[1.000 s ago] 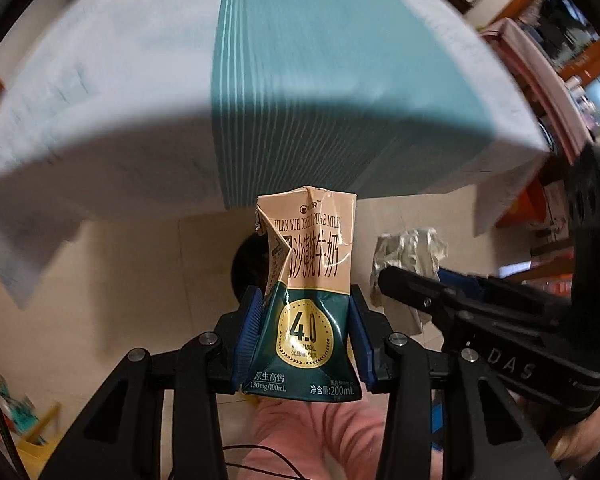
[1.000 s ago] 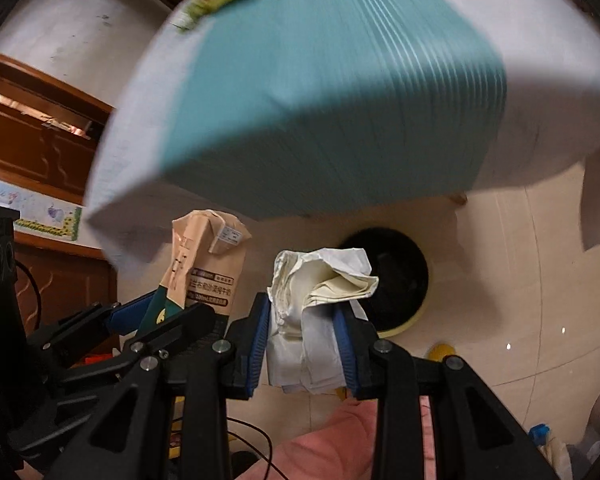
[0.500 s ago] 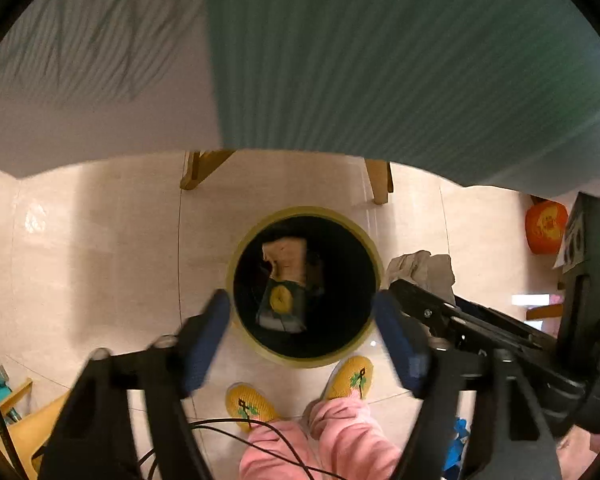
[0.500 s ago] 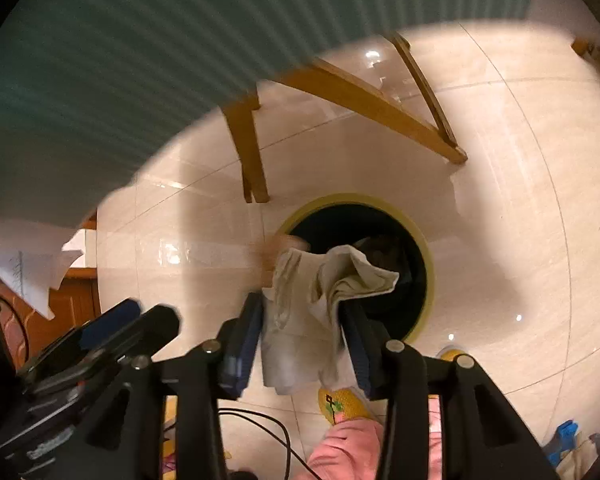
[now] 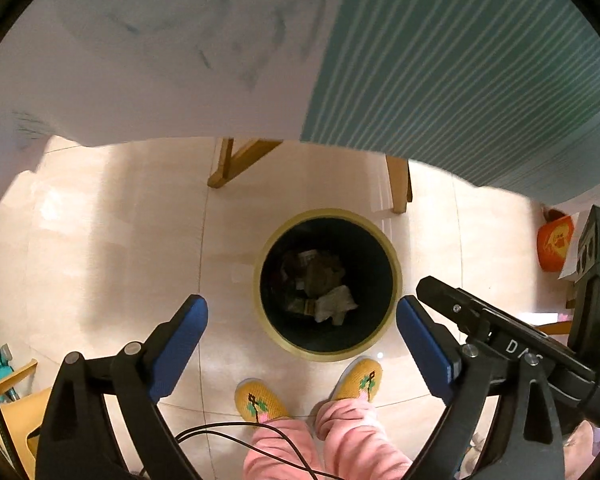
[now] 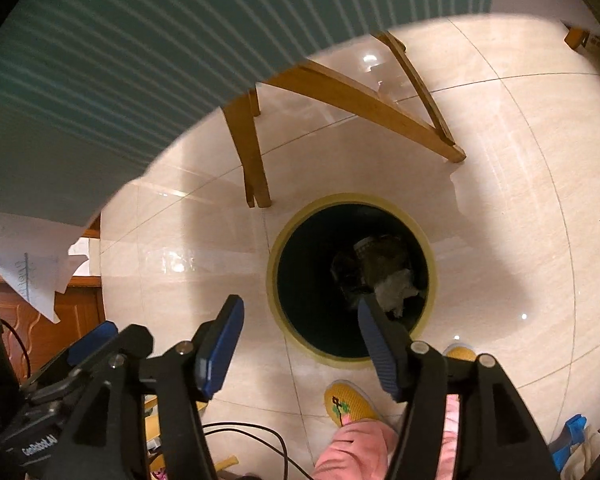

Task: Collect trash
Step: 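Raise both tools back over the table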

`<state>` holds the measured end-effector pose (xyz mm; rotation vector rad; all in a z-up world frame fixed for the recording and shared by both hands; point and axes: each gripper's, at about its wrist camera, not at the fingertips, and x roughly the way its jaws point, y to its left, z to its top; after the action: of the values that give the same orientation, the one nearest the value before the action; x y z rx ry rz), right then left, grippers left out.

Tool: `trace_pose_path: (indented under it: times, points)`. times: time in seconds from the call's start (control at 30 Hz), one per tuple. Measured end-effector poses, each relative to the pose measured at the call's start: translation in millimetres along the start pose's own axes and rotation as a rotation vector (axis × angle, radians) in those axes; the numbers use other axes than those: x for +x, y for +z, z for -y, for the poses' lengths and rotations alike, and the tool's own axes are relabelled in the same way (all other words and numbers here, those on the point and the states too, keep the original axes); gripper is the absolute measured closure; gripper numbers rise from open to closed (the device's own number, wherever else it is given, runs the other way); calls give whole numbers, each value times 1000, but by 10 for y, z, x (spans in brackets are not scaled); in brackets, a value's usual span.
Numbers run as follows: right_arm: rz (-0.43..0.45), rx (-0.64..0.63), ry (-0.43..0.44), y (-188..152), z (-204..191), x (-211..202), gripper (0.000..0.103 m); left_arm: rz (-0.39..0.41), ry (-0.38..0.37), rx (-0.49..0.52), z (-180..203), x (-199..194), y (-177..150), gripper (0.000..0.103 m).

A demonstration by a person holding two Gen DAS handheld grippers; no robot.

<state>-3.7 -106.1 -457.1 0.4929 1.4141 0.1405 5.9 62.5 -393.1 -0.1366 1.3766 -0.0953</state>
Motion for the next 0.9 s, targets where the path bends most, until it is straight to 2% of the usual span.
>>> trace_pose_path:
  times: [0.13, 0.43, 0.77, 0.9]
  points:
    - [11, -28, -4, 10, -117, -223, 43, 16, 3, -15, -38, -281, 37, 9]
    - [25, -110, -33, -47, -501, -950, 43, 104, 15, -17, -129, -1262, 99, 9]
    - [39, -228, -9, -161, -1059, -1827, 43, 219, 9, 1, -112, -2262, 130, 9]
    - [84, -244, 18, -163, -1281, -2210, 43, 246, 14, 23, -84, -2679, 179, 9]
